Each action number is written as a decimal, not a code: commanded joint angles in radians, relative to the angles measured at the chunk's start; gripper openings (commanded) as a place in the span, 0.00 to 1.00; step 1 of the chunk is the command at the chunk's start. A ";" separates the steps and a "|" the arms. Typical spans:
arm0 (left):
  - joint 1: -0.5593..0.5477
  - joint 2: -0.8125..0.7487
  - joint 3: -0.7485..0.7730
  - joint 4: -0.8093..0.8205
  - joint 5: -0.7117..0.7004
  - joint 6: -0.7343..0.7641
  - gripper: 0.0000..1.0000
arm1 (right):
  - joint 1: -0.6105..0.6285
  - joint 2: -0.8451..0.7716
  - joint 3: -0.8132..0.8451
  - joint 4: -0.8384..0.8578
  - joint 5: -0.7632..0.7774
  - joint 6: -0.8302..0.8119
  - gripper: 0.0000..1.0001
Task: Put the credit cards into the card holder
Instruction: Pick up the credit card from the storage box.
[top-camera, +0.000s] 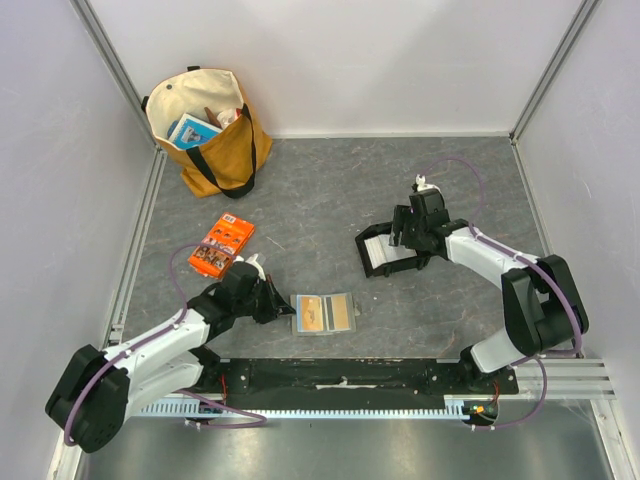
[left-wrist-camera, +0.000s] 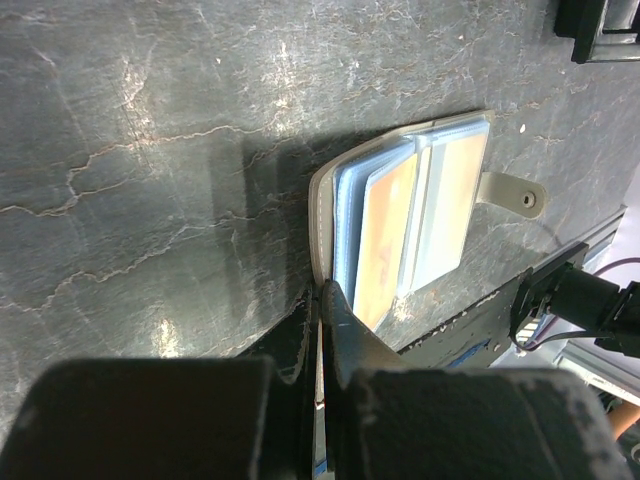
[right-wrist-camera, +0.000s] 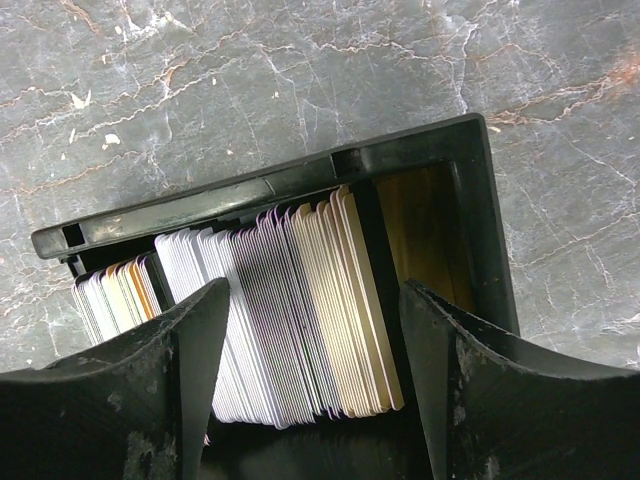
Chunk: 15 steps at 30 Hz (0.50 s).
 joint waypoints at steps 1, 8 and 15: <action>-0.002 0.002 0.033 0.016 0.014 0.018 0.02 | -0.022 -0.020 -0.022 0.012 -0.100 -0.013 0.74; 0.000 0.000 0.031 0.019 0.013 0.015 0.02 | -0.066 -0.054 -0.021 0.009 -0.177 -0.016 0.66; 0.000 0.008 0.034 0.022 0.015 0.017 0.02 | -0.075 -0.055 -0.019 0.012 -0.212 -0.016 0.61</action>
